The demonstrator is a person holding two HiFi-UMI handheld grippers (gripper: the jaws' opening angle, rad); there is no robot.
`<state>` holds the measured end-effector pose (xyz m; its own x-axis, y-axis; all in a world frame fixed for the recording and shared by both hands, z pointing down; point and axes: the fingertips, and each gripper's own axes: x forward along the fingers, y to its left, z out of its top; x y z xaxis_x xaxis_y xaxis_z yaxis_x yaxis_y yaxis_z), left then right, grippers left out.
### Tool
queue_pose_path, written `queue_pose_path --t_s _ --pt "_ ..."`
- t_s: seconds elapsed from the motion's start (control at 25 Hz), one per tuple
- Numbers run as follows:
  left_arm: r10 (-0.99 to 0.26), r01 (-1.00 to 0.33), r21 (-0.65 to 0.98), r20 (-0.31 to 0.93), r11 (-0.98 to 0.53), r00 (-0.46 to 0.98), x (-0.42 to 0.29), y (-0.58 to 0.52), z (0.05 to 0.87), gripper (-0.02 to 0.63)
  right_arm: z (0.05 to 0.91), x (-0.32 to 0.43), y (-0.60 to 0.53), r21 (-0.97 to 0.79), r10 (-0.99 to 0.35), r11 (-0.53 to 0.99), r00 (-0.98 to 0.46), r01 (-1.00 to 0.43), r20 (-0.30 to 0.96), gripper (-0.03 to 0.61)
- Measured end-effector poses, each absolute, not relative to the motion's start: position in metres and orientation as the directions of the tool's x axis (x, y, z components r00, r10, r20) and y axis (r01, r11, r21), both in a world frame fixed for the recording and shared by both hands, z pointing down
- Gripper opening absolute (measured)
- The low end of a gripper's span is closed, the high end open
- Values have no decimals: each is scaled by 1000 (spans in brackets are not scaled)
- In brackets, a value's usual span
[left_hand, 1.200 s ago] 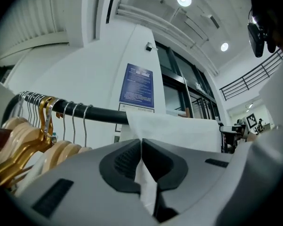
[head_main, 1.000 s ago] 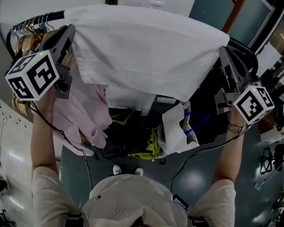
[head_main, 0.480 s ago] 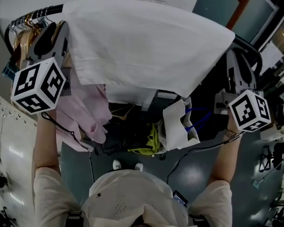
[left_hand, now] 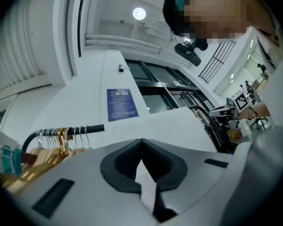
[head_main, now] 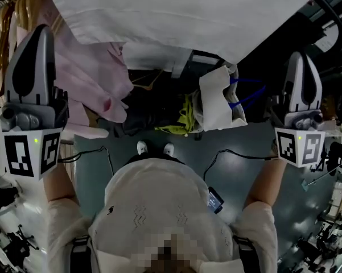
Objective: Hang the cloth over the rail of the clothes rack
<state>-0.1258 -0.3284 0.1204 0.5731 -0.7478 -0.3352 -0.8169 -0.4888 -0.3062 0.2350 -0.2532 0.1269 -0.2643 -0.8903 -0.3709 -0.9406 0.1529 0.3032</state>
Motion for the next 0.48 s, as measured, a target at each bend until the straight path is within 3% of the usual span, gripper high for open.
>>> queue_pose_path --t_s 0.32,0.48 --pt "-703 -725 -136 -181 -675 688 -76 -316 254 12 246 191 -264 84 -922 314 -325 -946 -209 20" --pt "-660 -679 -75 -175 -731 730 -50 -305 296 14 303 151 -272 4 -925 366 -364 -931 -109 20"
